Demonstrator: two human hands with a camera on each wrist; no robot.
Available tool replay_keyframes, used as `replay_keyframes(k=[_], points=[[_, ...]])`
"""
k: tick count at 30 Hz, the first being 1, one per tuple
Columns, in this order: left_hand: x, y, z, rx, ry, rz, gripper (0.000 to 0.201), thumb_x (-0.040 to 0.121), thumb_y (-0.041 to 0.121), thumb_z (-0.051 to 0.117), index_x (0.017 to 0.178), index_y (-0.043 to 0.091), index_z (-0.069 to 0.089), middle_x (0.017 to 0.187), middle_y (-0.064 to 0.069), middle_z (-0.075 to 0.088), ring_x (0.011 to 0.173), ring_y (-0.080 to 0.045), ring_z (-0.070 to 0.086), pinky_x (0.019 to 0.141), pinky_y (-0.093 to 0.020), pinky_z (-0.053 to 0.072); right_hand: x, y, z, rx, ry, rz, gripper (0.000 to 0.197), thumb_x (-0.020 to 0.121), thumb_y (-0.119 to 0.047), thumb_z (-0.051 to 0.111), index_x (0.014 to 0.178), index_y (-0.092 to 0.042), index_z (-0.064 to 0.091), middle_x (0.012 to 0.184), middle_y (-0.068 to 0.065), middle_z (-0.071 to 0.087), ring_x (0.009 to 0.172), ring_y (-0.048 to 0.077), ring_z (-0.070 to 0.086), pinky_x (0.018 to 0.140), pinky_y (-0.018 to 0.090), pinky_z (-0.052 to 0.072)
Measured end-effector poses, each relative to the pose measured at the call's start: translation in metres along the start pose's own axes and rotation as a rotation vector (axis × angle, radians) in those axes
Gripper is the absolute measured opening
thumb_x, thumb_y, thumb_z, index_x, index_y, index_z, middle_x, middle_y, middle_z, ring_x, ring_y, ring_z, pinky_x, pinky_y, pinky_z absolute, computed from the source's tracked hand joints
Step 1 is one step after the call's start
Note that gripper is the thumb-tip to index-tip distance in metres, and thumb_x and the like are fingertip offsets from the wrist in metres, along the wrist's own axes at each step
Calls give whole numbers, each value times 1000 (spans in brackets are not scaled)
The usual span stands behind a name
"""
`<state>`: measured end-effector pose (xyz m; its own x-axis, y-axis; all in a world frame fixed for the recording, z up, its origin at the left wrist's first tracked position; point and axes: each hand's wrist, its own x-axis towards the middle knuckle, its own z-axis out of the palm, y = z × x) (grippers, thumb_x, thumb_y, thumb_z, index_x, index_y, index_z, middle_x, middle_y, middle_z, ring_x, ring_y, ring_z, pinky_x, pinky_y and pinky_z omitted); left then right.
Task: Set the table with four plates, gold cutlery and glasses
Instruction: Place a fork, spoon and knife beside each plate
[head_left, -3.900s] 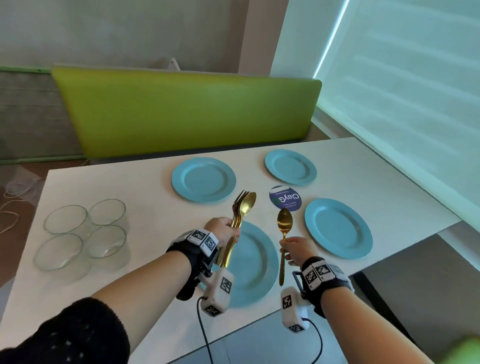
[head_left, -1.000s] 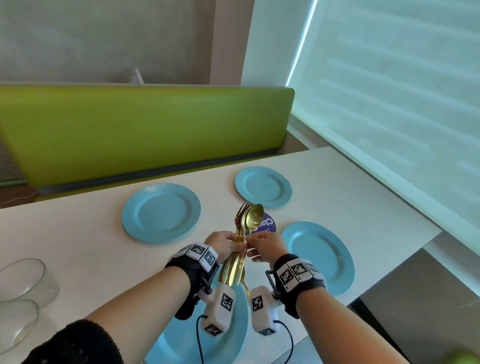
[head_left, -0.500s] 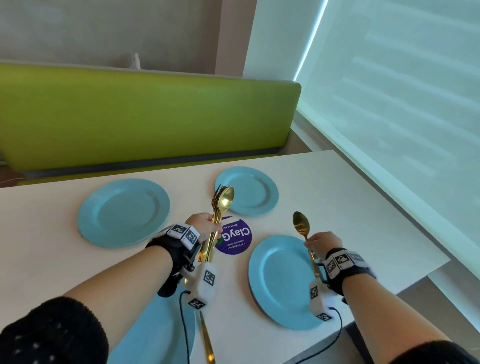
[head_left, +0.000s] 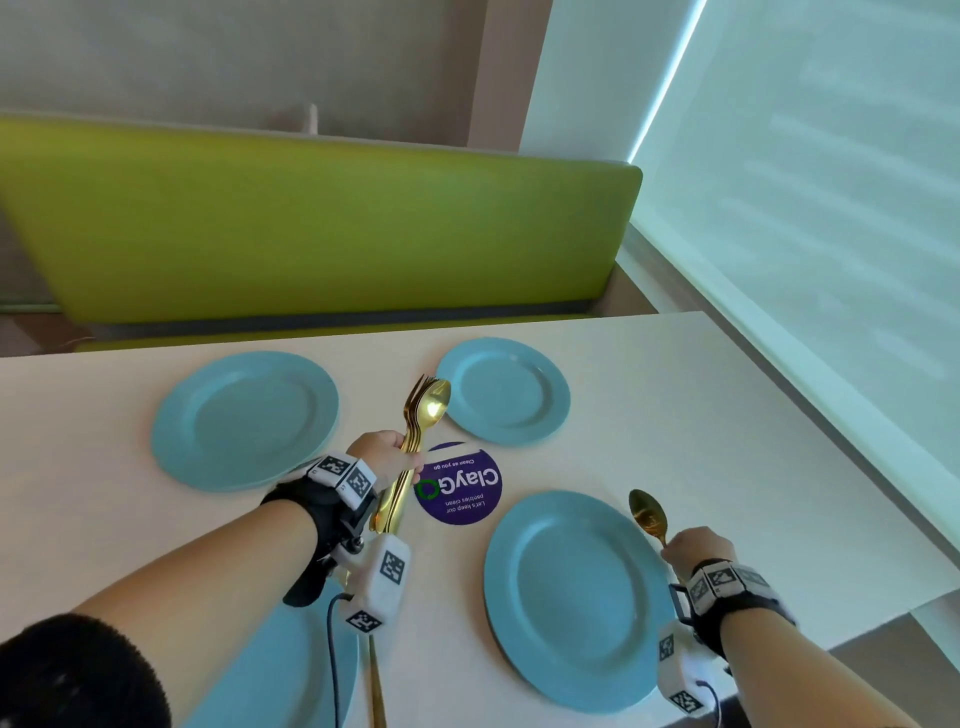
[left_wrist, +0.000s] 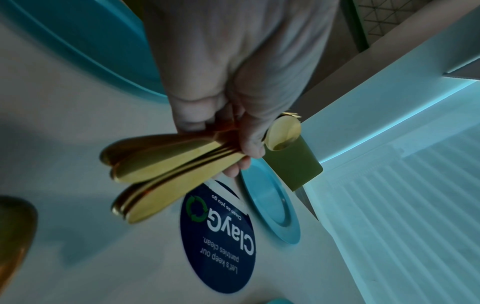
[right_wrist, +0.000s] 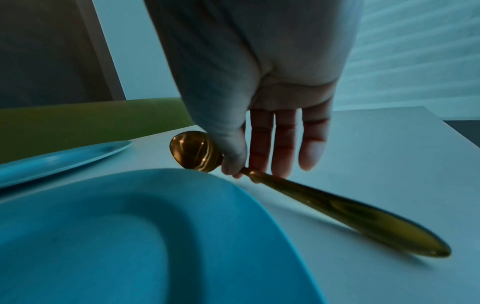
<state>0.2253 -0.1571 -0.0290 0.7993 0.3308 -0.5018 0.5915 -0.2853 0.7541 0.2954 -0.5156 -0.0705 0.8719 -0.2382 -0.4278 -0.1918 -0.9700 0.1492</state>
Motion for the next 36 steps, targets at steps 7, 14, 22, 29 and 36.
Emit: replay_keyframes(k=[7,14,22,29,36], points=[[-3,-6,-1,19,-3,-14,14,89,18,59,75,18,58,68,5,61,59,-8,53,55,-19,39,2,1,5,70,28,28,34,90,-38,47,93,-17,74,92,0,71,88,19,65,77,21,52],[-1,-9,0,-25,-17,-2,8,90,18,59,81,16,61,68,4,63,57,-8,54,55,-20,41,3,0,10,99,62,15,35,88,-39,48,86,-14,73,85,2,71,81,20,63,69,22,50],[1,-20,3,-37,-10,-46,14,85,22,65,72,19,62,85,-7,69,79,-23,61,89,-40,53,1,0,9,100,63,43,26,88,-28,50,88,-16,73,91,2,72,78,20,60,73,22,52],[1,-25,4,-63,-16,-57,17,87,17,62,70,18,60,71,-1,66,69,-20,58,72,-29,49,-2,-3,5,185,34,75,24,85,-30,57,84,-12,72,82,5,69,77,22,59,61,23,48],[-3,-23,1,-148,-52,-56,16,83,12,68,69,13,63,51,4,65,54,-15,56,67,-29,50,-32,-70,-37,354,162,-142,30,91,-29,52,108,-10,69,117,12,66,113,29,59,90,29,46]])
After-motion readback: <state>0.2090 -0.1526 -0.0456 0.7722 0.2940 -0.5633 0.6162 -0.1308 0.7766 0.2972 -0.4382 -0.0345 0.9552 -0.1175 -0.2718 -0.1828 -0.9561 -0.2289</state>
